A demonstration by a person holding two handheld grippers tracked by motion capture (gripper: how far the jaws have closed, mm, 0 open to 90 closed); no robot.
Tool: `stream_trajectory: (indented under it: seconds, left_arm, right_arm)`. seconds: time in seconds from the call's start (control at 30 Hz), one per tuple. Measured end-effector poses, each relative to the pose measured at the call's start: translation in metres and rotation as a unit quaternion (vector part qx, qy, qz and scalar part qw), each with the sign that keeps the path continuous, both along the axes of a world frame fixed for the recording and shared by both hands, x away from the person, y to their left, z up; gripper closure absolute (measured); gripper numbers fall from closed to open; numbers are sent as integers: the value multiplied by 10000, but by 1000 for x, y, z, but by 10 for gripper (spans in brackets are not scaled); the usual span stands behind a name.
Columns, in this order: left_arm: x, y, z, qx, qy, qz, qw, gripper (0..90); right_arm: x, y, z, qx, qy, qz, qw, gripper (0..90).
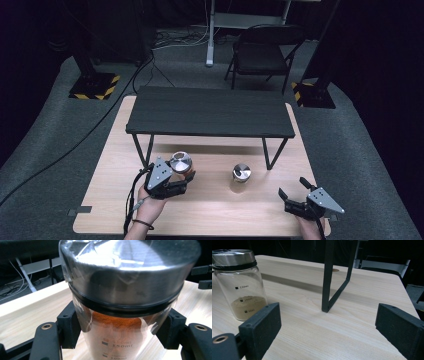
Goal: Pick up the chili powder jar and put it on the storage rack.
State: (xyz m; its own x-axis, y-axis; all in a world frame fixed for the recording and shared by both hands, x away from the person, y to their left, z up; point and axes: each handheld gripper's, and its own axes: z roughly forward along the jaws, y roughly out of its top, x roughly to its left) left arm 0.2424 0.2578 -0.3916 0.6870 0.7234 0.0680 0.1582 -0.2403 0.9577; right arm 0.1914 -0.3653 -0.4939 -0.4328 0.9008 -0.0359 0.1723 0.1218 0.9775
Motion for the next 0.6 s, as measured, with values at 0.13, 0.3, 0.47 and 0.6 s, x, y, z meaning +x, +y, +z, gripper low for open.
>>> stream_trajectory:
  seconds: [0.13, 0.3, 0.47, 0.6]
  left_arm:
    - [6, 0, 19, 73, -17, 34, 10000, 319]
    - [10, -1, 31, 54, -68, 21, 10000, 319]
    - [16, -4, 47, 51, -121, 83, 9999, 319]
    - [20, -4, 56, 4, -176, 85, 9998, 319]
  right_arm:
    - [1, 0, 1, -7, 23, 7, 10000, 56]
    - [1, 0, 1, -8, 22, 3, 10000, 57]
    - [0, 0, 1, 9, 25, -2, 10000, 57]
    - [0, 0, 0, 19, 25, 2, 10000, 57]
